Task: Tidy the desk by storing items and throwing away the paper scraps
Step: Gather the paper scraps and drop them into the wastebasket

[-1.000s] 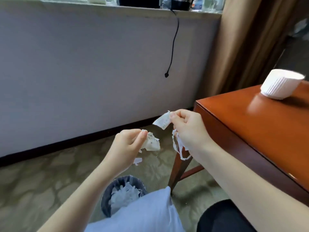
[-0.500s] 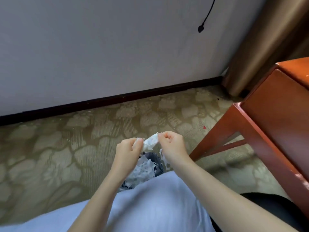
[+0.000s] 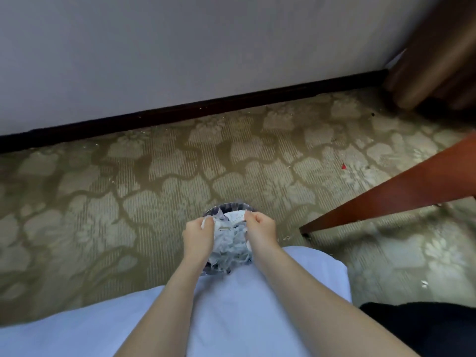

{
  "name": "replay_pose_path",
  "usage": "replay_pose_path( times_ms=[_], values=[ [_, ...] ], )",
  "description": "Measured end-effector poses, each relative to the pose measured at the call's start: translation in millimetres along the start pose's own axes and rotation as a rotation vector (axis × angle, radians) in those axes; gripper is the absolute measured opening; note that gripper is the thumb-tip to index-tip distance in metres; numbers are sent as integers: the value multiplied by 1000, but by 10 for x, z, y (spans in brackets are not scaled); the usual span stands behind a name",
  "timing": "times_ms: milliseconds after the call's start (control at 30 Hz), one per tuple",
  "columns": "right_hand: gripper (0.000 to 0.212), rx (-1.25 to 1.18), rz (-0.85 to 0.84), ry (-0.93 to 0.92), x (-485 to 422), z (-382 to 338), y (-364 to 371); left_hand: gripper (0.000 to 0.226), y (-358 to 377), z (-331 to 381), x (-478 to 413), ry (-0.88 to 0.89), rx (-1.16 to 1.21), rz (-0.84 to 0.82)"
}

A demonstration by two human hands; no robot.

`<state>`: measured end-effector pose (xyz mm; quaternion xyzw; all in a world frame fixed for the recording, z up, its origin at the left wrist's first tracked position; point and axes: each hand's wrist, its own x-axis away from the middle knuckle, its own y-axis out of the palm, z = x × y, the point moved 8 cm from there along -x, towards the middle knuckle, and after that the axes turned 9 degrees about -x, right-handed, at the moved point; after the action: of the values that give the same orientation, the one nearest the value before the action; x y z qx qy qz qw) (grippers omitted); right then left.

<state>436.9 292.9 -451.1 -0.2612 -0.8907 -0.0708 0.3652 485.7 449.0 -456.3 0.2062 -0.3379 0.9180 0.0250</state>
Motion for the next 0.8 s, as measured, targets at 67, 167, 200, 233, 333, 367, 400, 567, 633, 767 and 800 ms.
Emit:
replay_pose_path(
  times_ms=[67, 167, 200, 233, 333, 367, 400, 567, 633, 767, 800],
  values=[
    [41, 26, -6, 46, -91, 152, 65, 41, 68, -143, -58, -45, -29, -12],
    [34, 39, -35, 124, -191, 334, 120, 40, 190, -346, -146, -131, -49, -32],
    [31, 24, -52, 158, -203, 368, 132, 38, 237, -408, -160, -164, -51, -50],
    [27, 10, -74, 193, -209, 392, 145, 36, 288, -463, -165, -200, -38, -77],
    [41, 28, -106, 274, -231, 436, 134, 29, 454, -607, -125, -358, 46, -191],
    [44, 50, -108, 290, -238, 447, 116, 28, 498, -673, -127, -398, 52, -219],
    [45, 66, -115, 302, -229, 450, 87, 27, 517, -720, -138, -417, 47, -233],
    [41, 105, -120, 263, -165, 340, -126, 19, 480, -672, -139, -276, -198, -343],
    [31, 81, -137, 219, -106, 229, -242, 16, 467, -475, -76, -171, -235, -393],
    [19, 219, -186, 36, 96, -83, -507, 17, 423, 173, 172, 90, -336, -461],
    [21, 273, -196, -27, 170, -187, -580, 20, 414, 346, 257, 151, -374, -477]
  ],
)
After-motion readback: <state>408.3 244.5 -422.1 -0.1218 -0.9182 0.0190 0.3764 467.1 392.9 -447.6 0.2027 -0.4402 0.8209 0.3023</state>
